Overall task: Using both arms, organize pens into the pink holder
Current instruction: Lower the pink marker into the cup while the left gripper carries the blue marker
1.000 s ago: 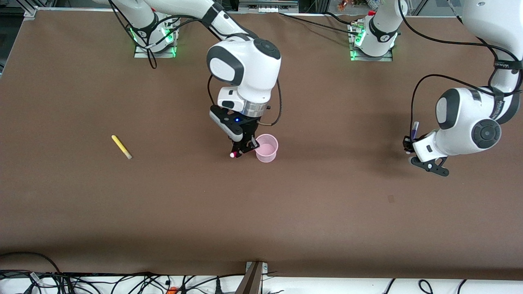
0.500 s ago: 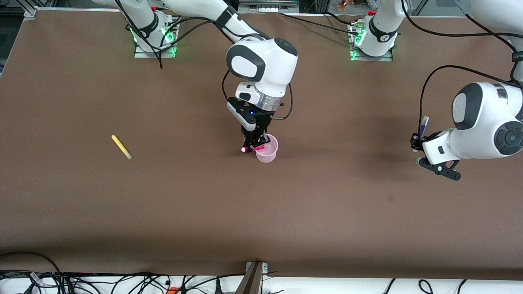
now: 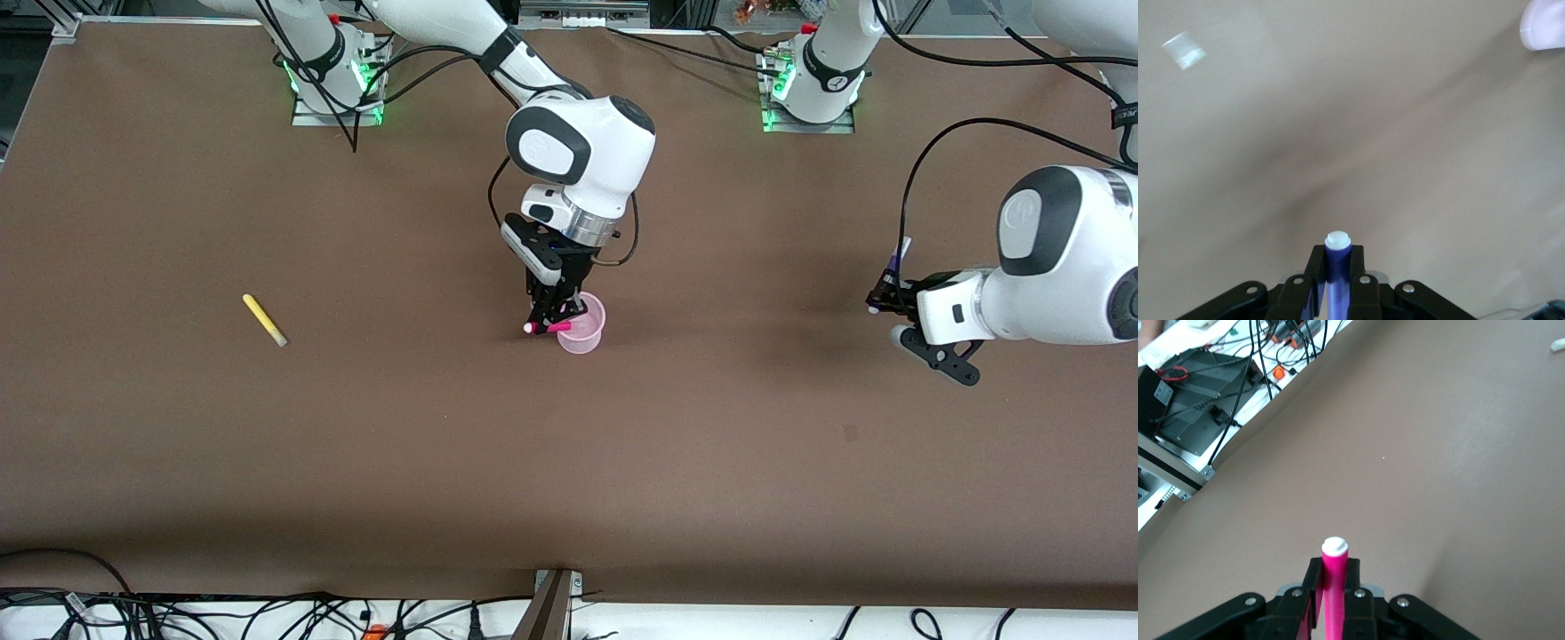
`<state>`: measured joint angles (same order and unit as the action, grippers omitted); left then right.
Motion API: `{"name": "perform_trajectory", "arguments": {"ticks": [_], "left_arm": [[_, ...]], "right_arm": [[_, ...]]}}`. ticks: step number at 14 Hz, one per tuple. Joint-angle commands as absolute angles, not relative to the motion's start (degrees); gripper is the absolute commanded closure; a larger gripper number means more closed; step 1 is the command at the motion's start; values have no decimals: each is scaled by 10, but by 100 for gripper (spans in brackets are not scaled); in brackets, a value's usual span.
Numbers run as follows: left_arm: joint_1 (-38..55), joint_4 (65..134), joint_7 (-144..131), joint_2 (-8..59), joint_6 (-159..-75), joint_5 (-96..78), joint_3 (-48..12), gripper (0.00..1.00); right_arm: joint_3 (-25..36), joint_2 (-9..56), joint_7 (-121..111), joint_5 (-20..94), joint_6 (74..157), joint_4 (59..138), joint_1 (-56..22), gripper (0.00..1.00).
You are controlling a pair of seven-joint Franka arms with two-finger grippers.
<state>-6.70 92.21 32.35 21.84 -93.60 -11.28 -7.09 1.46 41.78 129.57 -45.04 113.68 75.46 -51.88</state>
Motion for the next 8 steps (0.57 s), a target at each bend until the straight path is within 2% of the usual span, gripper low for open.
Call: {"name": "perform_trajectory", "arguments": {"ticks": [1, 8], "left_arm": [[-90, 919, 422, 215, -922, -195, -73, 100], [-86, 919, 512, 223, -916, -349, -74, 100]], "right_arm": [[39, 420, 1320, -462, 1126, 758, -548, 100], [40, 440, 1349, -473, 1111, 758, -568, 100]]}}
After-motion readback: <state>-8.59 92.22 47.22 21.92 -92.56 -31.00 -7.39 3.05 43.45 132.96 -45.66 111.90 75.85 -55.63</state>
